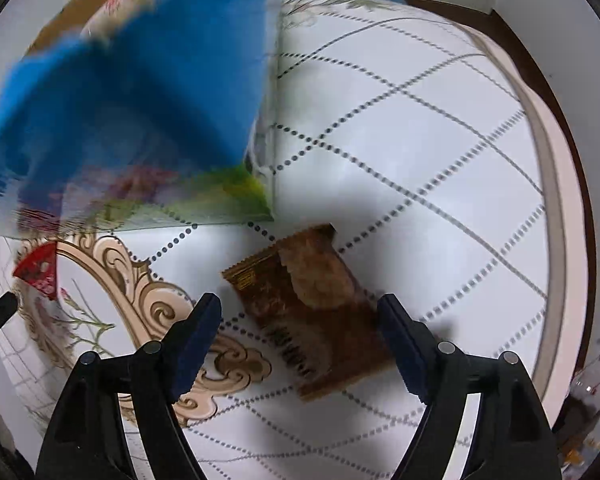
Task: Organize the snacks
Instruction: 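Grasp the small red triangle pack with left tool while right tool grasps brown biscuit pack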
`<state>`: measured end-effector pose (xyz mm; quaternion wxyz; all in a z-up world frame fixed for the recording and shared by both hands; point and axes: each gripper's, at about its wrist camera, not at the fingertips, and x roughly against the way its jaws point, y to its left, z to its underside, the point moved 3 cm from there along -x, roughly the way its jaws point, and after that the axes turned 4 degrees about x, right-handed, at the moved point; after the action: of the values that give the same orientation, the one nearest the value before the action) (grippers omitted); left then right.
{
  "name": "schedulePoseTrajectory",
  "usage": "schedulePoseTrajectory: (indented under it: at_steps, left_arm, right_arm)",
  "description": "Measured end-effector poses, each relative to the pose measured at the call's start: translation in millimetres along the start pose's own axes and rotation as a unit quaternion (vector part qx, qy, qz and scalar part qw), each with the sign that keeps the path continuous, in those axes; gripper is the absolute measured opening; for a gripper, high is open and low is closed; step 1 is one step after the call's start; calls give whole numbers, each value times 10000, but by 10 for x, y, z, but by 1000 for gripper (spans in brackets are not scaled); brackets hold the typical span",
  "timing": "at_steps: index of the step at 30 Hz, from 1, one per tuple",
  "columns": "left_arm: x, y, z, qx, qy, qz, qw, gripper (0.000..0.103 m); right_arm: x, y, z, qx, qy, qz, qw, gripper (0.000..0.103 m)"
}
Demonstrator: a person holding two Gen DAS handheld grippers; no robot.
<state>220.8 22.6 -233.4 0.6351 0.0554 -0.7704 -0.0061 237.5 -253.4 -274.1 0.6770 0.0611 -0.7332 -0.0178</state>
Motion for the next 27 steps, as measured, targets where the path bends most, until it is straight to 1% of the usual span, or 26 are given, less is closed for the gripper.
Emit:
schedulePoseTrajectory:
  at_steps: [2, 5, 6, 7, 8, 9, 10, 11, 13, 15, 18, 20, 22, 24, 27]
  left_arm:
    - [-102, -55, -56, -98, 79, -26, 9999, 83]
    - [-168, -126, -136, -197, 54, 16, 9998, 83]
    - [-177, -150, -158, -219, 26, 69, 9997, 79]
    - [-178, -165, -177, -225, -10, 88, 9997, 71]
    - [-191, -190, -190, -261, -15, 125, 9996, 52]
    - [-215, -219, -194, -306, 32, 150, 9994, 42]
    - [-227, -241, -192, -331, 35, 151, 9993, 41]
    - [-225, -259, -190, -363, -12, 169, 9992, 35]
    - [-200, -288, -153, -384, -59, 198, 9990, 34]
    - [-162, -281, -72, -290, -19, 305, 9991, 33]
    - [-111, -253, 223, -110, 156, 496, 9986, 33]
    - [-107, -198, 489, 23, 337, 681, 9971, 33]
    - [-147, -115, 802, 197, 639, 843, 9942, 33]
    - [-224, -44, 1047, 313, 923, 973, 9905, 33]
    - [-368, 37, 1269, 385, 1151, 1058, 9869, 33]
  right_arm:
    - [-65, 28, -19, 80, 77, 18, 9999, 83]
    - [-102, 36, -44, 105, 79, 33, 9999, 83]
    - [-107, 35, -46, 73, 92, 6, 9999, 81]
    - [-106, 32, -43, 48, 108, -15, 9999, 77]
    - [-117, 53, -60, 23, 133, -37, 9999, 75]
    - [-118, 47, -62, -1, 145, -79, 9999, 74]
    - [-110, 52, -51, -16, 157, -125, 9998, 73]
    - [-104, 106, -66, -13, 194, -121, 9997, 69]
    - [-105, 142, 17, 9, 224, -120, 9997, 66]
    - [-113, 189, 97, -15, 261, -204, 9994, 64]
    - [-96, 279, 273, -132, 324, -417, 9985, 62]
    - [-103, 355, 446, -241, 414, -627, 9969, 61]
    - [-123, 435, 627, -324, 536, -828, 9946, 61]
    - [-167, 532, 853, -378, 694, -972, 9921, 61]
    - [-252, 634, 1106, -460, 888, -1051, 9894, 61]
